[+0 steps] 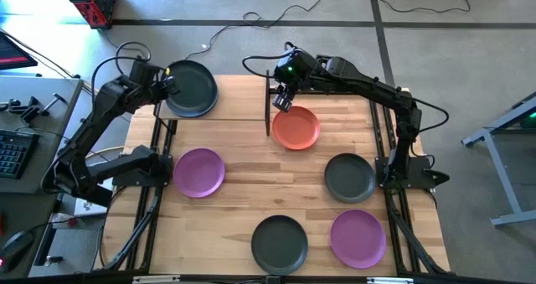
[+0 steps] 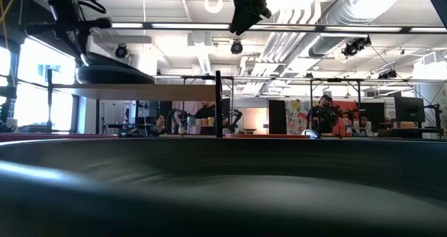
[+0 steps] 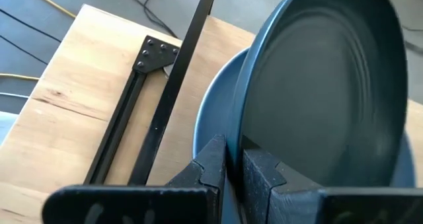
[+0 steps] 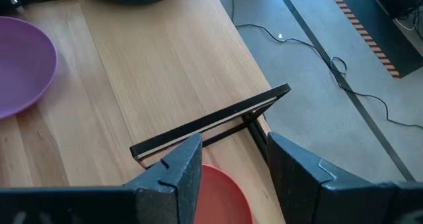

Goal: Place and stack plates onto a shelf
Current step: Stack the left black plate on top of the blue plate on the shelf

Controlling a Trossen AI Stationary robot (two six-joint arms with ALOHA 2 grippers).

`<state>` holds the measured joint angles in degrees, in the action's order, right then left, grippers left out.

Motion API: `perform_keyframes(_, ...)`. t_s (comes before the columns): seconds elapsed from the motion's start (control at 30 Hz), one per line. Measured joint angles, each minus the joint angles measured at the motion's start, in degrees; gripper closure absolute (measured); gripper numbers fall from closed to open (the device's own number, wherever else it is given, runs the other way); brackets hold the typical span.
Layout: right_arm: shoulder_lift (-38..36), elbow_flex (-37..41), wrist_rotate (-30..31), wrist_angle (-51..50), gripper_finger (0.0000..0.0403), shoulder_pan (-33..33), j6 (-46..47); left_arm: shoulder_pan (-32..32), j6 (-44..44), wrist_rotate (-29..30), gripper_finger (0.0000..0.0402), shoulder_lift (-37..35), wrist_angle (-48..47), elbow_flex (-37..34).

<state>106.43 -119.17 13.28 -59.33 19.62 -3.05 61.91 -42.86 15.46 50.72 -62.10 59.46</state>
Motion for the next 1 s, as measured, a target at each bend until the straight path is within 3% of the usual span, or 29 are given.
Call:
perform_keyframes(0.27,0.00,0.00,0.00,-0.39,0.0253,-0.02,0.00,-0.02,0.05,-0.05,0.0378,1.49,-0.16,0.00)
perform_keyframes(0.6,0.02,0.02,0.00,-1.29,0.0253,-0.02,0.00,2.31,3.82,-5.93,0.0378,1.49,-0.20,0.00)
perform_keyframes(1.0,0.02,0.04,-0.01,-1.50,0.0253,-0.03,0.02,4.18,4.12,-7.99,0.0378,1.47,0.24,0.00)
